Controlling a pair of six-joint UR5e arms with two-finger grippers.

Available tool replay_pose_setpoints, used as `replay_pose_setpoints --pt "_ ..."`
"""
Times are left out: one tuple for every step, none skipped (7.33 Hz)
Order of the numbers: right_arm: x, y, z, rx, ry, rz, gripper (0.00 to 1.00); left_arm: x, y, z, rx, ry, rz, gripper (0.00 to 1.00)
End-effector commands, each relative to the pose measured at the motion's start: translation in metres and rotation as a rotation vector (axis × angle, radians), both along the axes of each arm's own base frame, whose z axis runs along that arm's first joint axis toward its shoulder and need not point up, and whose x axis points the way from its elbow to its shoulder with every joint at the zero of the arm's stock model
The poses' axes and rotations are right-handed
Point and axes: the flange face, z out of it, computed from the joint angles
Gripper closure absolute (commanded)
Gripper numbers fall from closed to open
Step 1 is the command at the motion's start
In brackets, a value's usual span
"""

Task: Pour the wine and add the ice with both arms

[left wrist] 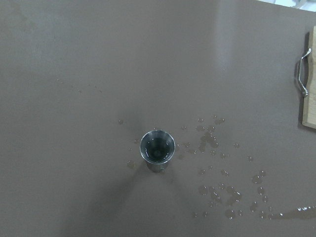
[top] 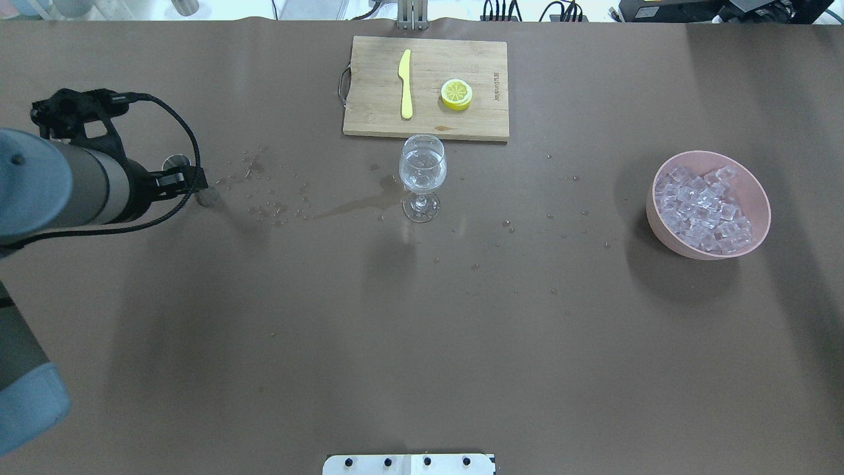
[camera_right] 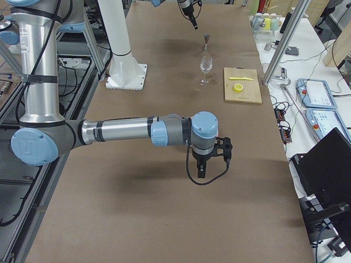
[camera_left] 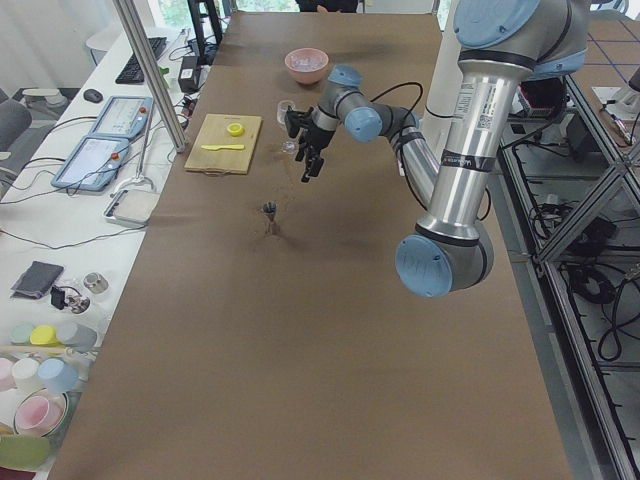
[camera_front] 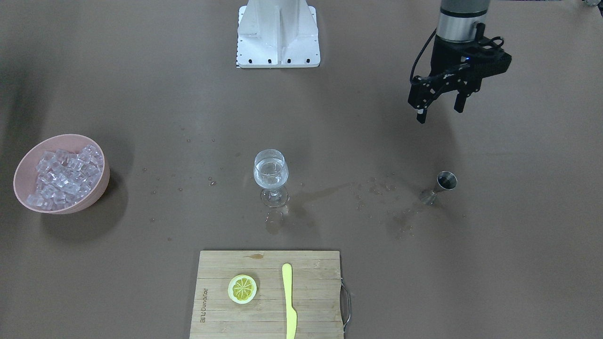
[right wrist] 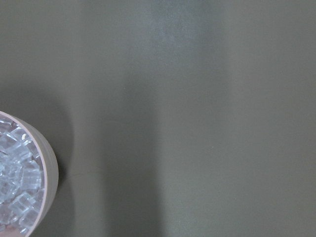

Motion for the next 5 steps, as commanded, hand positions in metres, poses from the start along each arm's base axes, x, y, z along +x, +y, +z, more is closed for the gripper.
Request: replay_pose_setpoints --pt "0.0 -0.002 -0.002 0.003 0.0 0.002 0.0 0.087 0.024 0.028 0.059 -0.089 -0.136 0.02" --pt "0.0 -0.003 -0.004 0.004 0.0 0.003 0.0 0.095 0.022 0.036 0.083 -0.107 -0.197 0.02" --pt "0.0 -0.003 -0.004 0.002 -0.002 0.005 0.0 0.105 0.015 0.059 0.078 -0.136 -0.276 0.02" --pt "0.001 -0.004 -0.005 0.004 -0.004 0.006 0.0 0.118 0.008 0.082 0.08 -0.173 -0.339 0.02" --pt "0.001 -0.004 -0.011 0.016 -0.002 0.007 0.0 0.121 0.003 0.093 0.1 -0.181 -0.411 0.02"
